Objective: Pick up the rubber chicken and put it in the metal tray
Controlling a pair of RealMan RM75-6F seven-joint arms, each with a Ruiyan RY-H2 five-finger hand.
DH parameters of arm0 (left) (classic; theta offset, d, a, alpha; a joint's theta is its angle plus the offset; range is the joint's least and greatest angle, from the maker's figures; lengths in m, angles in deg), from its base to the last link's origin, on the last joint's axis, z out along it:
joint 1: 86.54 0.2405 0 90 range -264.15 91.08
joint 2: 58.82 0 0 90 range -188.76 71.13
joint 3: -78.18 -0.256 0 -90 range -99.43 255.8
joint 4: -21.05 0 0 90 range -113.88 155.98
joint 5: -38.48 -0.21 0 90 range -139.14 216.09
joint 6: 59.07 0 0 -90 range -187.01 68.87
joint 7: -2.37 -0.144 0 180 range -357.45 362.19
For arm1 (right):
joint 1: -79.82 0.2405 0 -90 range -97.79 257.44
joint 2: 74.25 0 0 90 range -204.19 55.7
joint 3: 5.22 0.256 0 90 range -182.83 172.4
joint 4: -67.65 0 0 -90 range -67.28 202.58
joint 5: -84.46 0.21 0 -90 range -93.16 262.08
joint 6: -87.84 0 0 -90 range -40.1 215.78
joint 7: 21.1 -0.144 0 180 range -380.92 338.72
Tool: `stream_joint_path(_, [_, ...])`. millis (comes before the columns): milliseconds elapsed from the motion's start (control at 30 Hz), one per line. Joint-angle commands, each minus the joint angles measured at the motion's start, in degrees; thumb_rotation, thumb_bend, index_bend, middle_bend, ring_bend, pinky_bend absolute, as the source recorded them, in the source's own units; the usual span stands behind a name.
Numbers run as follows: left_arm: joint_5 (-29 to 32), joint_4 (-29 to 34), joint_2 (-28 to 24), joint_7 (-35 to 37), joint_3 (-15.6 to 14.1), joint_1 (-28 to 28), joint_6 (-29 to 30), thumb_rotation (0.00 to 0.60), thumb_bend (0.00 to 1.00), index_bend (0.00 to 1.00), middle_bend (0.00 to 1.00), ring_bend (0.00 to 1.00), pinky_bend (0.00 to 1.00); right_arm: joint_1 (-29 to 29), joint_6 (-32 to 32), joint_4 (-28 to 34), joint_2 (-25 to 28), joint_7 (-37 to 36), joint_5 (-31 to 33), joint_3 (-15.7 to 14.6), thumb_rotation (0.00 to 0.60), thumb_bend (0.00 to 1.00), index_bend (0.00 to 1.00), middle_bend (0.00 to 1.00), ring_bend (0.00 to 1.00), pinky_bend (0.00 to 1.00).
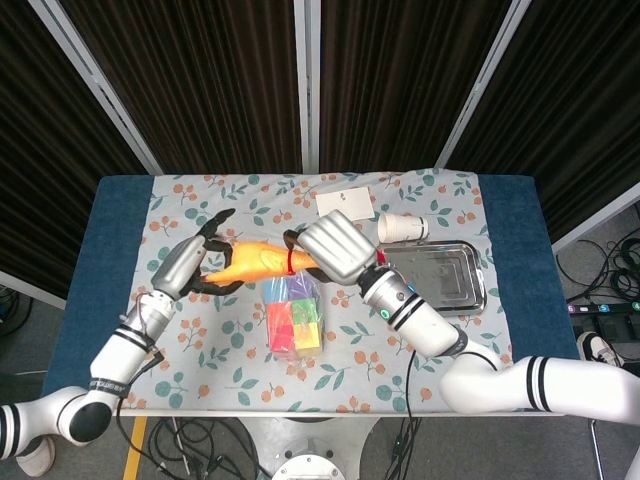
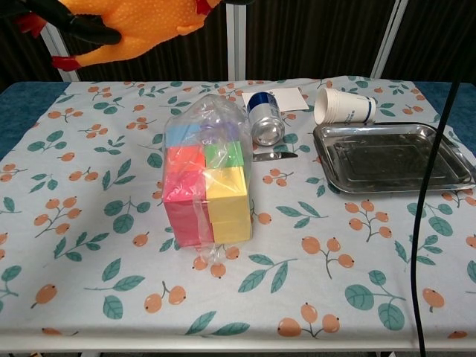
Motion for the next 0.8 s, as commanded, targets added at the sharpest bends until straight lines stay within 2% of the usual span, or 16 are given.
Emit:
stream_joint_path(33, [-0.3, 0.0, -0.5, -0.2, -0.2, 0.0, -0.5, 0.6, 0.27, 0.14, 0.05, 0.03, 0.17, 0.3, 0.3, -0.3, -0.1, 0.6, 0.7, 0.1, 0.6, 0.52, 0.84, 0.71, 0.71, 0.97])
stream_joint_path(200, [0.6, -1.2, -0.7, -1.3, -0.3, 0.2, -0.1, 0.6, 0.19, 0.14, 0.05, 0.03, 0.17, 0.2, 1.0, -0.7, 0.3, 1.5, 1.5, -0.3, 0.6, 0.52, 0.84, 0.71, 0.71, 0.97])
stream_joint_path(400, [0.8, -1.9, -1.0, -0.8, -0.1, 0.7, -0.1, 0.6, 0.15, 0.14, 0.05, 0.03, 0.17, -0.1, 1.1, -1.6, 0.8, 1.6, 2.0, -0.8, 0.6, 0.52, 0.84, 0.71, 0.71, 0.97])
stream_joint_path(600, [1.1, -1.0, -0.2, 1.9, 1.2, 0.5, -0.8, 0.6, 0.13, 0.14, 0.05, 0.03, 0.17, 0.7, 0.7, -1.7, -0.5, 1.1, 2.4, -0.3, 0.6, 0.52, 0.84, 0.71, 0.71, 0.97])
stream_joint_path(800, [3.5, -0.9, 0.2, -0.3, 2.0, -1.4, -1.9, 0.6, 0.13, 0.14, 0.05, 0.03, 0.17, 2.1, 1.4, -1.6, -2.4, 3.0, 3.9, -0.2, 0.6, 0.52, 0.84, 0.71, 0.71, 0.97])
